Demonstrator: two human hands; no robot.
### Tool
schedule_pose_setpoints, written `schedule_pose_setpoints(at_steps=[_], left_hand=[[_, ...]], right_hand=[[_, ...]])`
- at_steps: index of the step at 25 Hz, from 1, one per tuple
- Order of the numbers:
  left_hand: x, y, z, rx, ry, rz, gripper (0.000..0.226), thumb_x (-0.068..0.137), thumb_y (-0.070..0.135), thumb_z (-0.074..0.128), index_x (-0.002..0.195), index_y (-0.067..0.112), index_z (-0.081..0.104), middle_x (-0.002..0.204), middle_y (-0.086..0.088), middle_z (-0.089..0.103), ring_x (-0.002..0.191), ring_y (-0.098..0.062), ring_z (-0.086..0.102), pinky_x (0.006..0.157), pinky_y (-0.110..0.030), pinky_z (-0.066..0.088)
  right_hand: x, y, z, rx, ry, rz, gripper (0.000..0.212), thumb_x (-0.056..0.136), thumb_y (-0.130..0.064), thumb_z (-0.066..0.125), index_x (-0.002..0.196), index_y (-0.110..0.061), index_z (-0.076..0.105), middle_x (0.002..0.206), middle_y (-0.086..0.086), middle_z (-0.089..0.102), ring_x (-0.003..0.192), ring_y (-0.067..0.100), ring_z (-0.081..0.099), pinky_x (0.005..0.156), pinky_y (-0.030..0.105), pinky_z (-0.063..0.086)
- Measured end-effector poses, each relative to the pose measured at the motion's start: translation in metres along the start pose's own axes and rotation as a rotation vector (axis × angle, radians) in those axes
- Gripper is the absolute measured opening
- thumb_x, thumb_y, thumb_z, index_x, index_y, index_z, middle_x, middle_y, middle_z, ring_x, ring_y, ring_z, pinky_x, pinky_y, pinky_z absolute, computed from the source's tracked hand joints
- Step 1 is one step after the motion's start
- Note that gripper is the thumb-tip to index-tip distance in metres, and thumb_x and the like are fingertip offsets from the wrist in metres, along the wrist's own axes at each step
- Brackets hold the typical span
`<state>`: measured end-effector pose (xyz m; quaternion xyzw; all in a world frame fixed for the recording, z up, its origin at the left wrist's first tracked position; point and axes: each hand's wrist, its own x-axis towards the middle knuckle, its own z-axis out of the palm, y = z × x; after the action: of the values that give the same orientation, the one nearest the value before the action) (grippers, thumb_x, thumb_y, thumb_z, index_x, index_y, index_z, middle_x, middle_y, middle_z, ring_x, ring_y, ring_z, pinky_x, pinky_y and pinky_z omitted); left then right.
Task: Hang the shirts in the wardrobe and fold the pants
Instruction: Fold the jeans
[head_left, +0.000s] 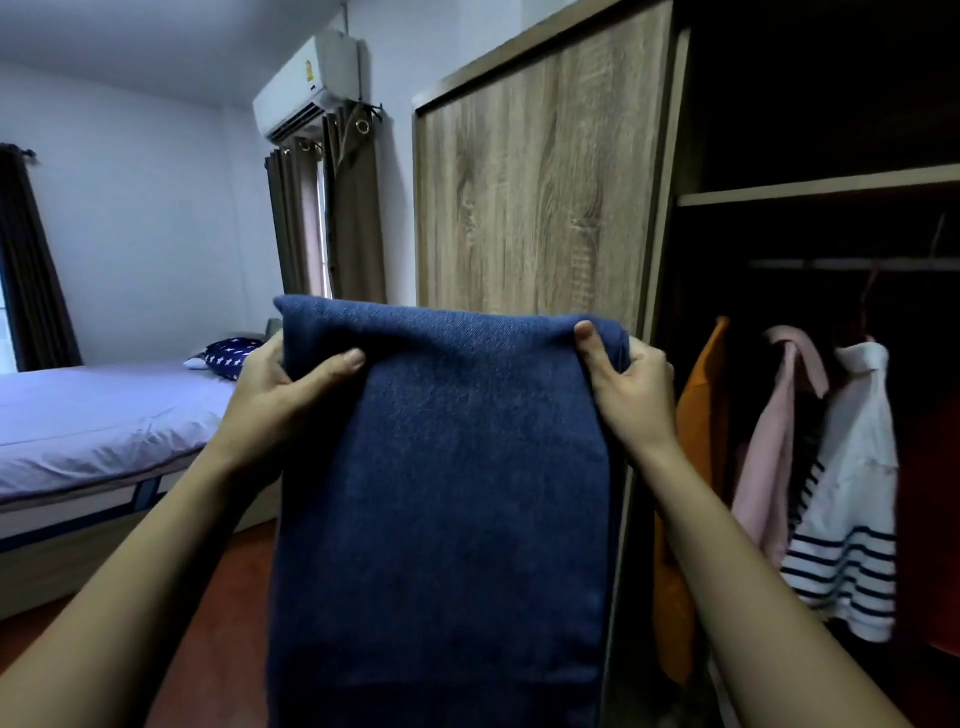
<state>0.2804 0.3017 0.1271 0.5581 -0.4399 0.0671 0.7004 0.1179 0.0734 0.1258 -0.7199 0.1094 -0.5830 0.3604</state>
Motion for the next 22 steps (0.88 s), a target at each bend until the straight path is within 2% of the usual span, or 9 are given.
schedule_pose_setpoints(at_steps=[3,5,7,9,13,15,18,19,22], left_hand=[[0.001,0.003,0.003,-0.013,0.013,-0.019,0.011,0.087,0.008,0.060,0.092,0.017,0.063,0.076,0.010,0.072,0.074,-0.003,0.066,0.065,-0.016,0.053],[0.001,0.005,0.002,-0.033,0.034,-0.048,0.009,0.089,0.009,0.058,0.094,0.014,0.062,0.076,0.009,0.072,0.074,-0.004,0.066,0.065,-0.017,0.054],[0.002,0.006,-0.002,-0.038,0.030,-0.091,0.010,0.090,0.011,0.057,0.098,0.009,0.062,0.076,0.006,0.071,0.072,-0.005,0.066,0.064,-0.017,0.055],[0.003,0.005,-0.007,0.012,0.019,-0.116,0.020,0.090,0.015,0.058,0.107,0.004,0.062,0.081,0.002,0.070,0.073,-0.006,0.066,0.063,-0.017,0.055],[0.005,0.005,-0.017,0.035,0.044,-0.125,0.022,0.090,0.018,0.059,0.110,0.009,0.061,0.079,0.009,0.072,0.078,-0.008,0.066,0.066,-0.018,0.054],[0.007,0.012,-0.015,-0.025,0.097,-0.093,0.014,0.091,0.016,0.057,0.103,0.012,0.062,0.074,0.010,0.072,0.073,-0.005,0.066,0.065,-0.017,0.054],[0.013,0.027,-0.008,-0.038,0.130,-0.044,0.013,0.091,0.015,0.056,0.101,0.010,0.062,0.073,0.009,0.071,0.070,-0.003,0.066,0.063,-0.015,0.053],[0.014,0.027,-0.006,-0.029,0.120,-0.047,0.016,0.091,0.016,0.056,0.105,0.008,0.062,0.077,0.007,0.070,0.070,-0.003,0.066,0.064,-0.016,0.053],[0.010,0.012,-0.012,0.042,0.063,-0.104,0.022,0.090,0.023,0.060,0.110,0.012,0.061,0.087,0.007,0.070,0.082,-0.007,0.067,0.071,-0.022,0.053]], right_hand=[[0.001,0.012,0.000,-0.095,-0.001,0.065,0.056,0.067,-0.081,0.043,0.061,-0.026,0.052,0.093,0.000,0.047,0.070,-0.016,0.047,0.063,-0.001,0.034],[-0.007,0.022,0.000,0.027,-0.302,0.115,0.058,0.061,-0.075,0.057,0.102,-0.034,0.056,0.123,-0.004,0.044,0.103,-0.016,0.046,0.087,-0.001,0.035],[-0.018,0.032,0.002,0.079,-0.477,0.137,0.068,0.067,-0.051,0.073,0.124,-0.028,0.044,0.121,-0.014,0.052,0.108,-0.010,0.053,0.089,0.007,0.043],[-0.021,0.035,0.005,0.102,-0.472,0.066,0.044,0.083,-0.022,0.067,0.120,-0.026,0.043,0.111,-0.019,0.055,0.099,-0.014,0.056,0.082,0.006,0.045],[-0.012,0.017,0.006,0.237,-0.492,0.031,0.027,0.094,-0.011,0.049,0.116,-0.025,0.046,0.110,-0.011,0.059,0.100,-0.004,0.060,0.084,0.014,0.047],[-0.015,0.013,0.005,0.374,-0.401,0.082,0.042,0.092,-0.025,0.054,0.129,-0.024,0.033,0.116,-0.010,0.057,0.101,-0.003,0.060,0.081,0.014,0.048],[-0.026,0.012,0.011,0.254,-0.396,0.112,0.105,0.062,-0.063,0.071,0.141,-0.029,0.010,0.125,-0.019,0.047,0.107,-0.010,0.053,0.085,0.006,0.044],[-0.029,0.015,0.016,0.193,-0.382,0.127,0.103,0.061,-0.058,0.075,0.140,-0.028,0.016,0.126,-0.018,0.049,0.109,-0.008,0.053,0.091,0.010,0.045],[-0.031,0.030,0.027,0.208,-0.313,0.169,0.050,0.078,-0.036,0.070,0.120,-0.022,0.048,0.115,-0.008,0.063,0.105,0.005,0.061,0.093,0.029,0.049]])
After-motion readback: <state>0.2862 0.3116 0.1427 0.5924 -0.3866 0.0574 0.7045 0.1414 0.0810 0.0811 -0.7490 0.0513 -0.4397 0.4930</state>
